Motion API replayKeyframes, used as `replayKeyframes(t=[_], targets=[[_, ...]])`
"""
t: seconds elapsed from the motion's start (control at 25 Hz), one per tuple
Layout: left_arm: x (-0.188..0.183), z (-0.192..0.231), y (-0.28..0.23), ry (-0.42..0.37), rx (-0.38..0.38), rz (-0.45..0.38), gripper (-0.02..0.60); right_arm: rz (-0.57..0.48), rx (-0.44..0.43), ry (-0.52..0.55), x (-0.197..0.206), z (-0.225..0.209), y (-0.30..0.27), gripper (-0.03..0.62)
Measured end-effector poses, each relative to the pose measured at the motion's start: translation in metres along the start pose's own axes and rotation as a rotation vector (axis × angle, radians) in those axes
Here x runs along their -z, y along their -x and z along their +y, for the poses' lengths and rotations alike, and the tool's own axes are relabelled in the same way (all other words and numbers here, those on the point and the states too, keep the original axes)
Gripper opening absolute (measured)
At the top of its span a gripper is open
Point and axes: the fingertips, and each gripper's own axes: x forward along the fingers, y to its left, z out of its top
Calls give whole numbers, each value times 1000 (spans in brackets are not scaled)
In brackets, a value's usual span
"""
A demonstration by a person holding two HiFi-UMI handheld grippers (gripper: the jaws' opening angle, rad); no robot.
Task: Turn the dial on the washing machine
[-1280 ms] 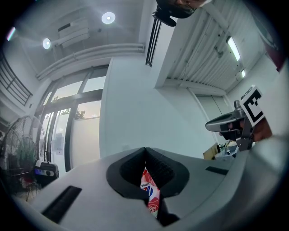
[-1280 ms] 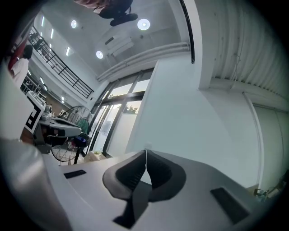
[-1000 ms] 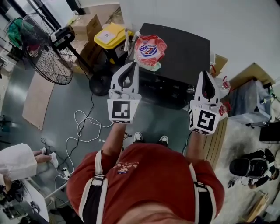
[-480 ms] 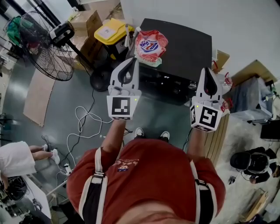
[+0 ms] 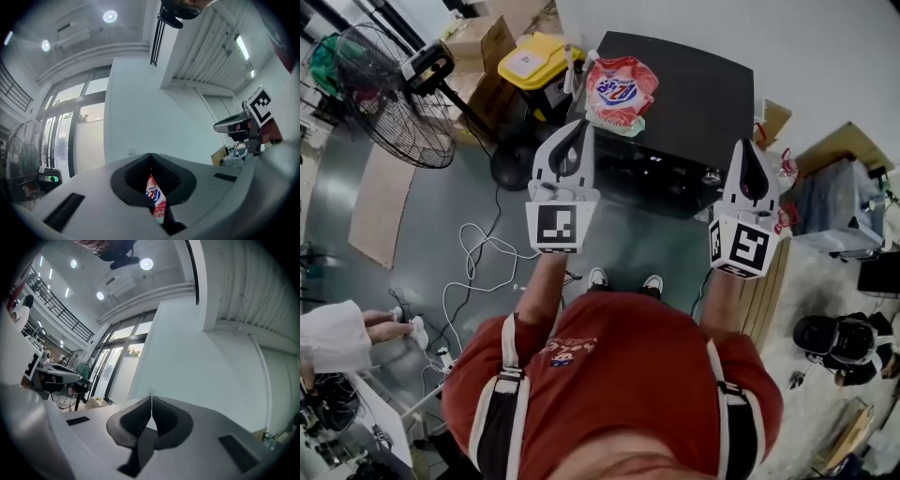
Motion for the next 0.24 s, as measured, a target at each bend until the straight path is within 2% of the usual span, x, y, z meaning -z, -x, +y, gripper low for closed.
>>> replayKeyframes(t=[0.24], targets=[[3,-3,-6,-23,11,-1,11,1,1,1,3,-2,-4,12]])
